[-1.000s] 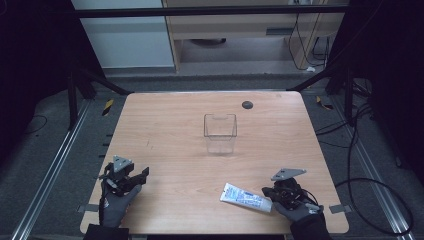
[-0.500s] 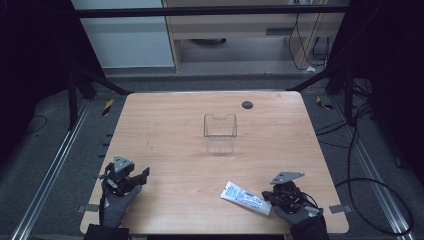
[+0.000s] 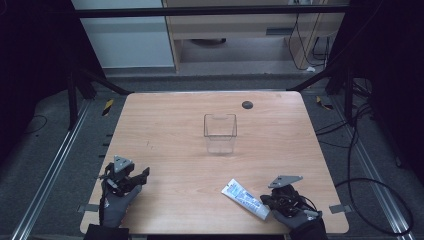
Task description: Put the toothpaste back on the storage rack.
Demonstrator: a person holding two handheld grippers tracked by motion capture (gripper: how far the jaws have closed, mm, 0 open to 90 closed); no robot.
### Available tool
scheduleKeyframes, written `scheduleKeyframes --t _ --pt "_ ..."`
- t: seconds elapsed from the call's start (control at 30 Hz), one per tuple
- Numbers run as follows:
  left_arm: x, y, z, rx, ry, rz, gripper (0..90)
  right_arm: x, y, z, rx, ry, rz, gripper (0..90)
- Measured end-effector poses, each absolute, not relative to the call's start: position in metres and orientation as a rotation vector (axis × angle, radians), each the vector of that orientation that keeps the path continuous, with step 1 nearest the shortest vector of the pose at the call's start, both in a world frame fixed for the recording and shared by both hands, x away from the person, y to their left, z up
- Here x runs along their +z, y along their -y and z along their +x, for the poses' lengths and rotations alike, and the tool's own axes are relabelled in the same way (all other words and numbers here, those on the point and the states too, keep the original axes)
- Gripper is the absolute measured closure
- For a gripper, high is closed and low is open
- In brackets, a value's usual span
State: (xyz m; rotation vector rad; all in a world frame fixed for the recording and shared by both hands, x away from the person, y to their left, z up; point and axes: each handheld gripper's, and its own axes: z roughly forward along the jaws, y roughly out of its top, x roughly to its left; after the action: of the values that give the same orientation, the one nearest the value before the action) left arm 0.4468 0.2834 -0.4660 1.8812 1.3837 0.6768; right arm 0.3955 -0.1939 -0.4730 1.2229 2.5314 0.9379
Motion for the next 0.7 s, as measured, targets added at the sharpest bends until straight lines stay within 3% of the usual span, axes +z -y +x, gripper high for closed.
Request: scheduleKeyframes --t 0.2,0.7 --pt "-0.466 -0.283 0.447 0.676 -1.382 1.881 37.9 -0.475 0.19 0.396 0.938 -2.542 1.214 87.6" --pt "-0.467 -0.285 0.449 0.674 -1.387 1.877 36.7 -0.454 0.203 0.406 0.953 -2.352 1.309 72.9"
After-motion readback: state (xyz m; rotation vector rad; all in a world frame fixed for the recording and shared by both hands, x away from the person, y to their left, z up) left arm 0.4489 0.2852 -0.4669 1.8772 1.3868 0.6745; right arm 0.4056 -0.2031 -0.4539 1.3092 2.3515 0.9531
